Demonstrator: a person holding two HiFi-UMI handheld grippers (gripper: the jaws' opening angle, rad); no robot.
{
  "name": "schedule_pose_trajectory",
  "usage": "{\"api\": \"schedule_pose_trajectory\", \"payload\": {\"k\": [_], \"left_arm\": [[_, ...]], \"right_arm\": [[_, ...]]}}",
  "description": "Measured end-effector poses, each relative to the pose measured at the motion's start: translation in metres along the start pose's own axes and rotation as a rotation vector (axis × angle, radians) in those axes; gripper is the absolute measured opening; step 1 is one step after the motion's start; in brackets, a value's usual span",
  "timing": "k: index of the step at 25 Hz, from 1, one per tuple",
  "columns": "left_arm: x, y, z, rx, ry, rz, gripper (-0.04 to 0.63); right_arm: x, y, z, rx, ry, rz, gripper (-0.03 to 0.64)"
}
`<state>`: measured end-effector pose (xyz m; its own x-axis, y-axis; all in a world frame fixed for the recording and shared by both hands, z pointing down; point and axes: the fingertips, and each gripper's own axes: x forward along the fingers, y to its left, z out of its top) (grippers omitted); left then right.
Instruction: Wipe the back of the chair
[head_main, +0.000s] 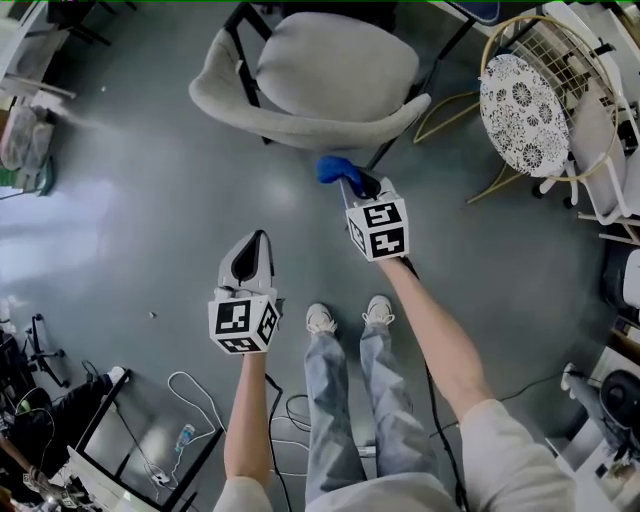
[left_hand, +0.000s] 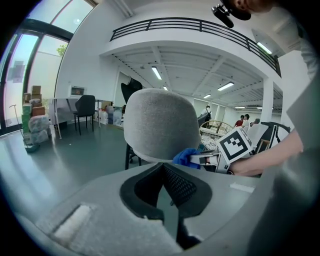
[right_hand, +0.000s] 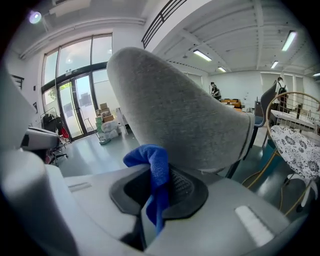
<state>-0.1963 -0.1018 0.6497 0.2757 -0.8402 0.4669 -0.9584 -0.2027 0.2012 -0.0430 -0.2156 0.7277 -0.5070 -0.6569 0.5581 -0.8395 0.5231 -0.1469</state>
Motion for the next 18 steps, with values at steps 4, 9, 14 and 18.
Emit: {"api": "schedule_pose_trajectory", "payload": {"k": [4, 9, 14, 18], "left_arm": [[-0.008, 0.018, -0.003, -0.009, 0.003, 0.020, 0.005], [-0.012, 0.035, -0.007, -0.016, 0.009, 0.034, 0.005], [-0.008, 0.038, -0.005, -0.018, 0.013, 0.030, 0.005], [0.002, 0.034, -0.004, -0.011, 0.019, 0.020, 0.005]], "right_arm": [[0.017, 0.012, 0.005, -0.009, 0.002, 0.008, 0.046], [0.032, 0.014, 0.007, -0.021, 0.015, 0.006, 0.046], [0.037, 0.006, 0.007, -0.022, 0.023, -0.001, 0.046], [0.038, 0.000, 0.008, -0.044, 0.020, 0.012, 0.048]]}}
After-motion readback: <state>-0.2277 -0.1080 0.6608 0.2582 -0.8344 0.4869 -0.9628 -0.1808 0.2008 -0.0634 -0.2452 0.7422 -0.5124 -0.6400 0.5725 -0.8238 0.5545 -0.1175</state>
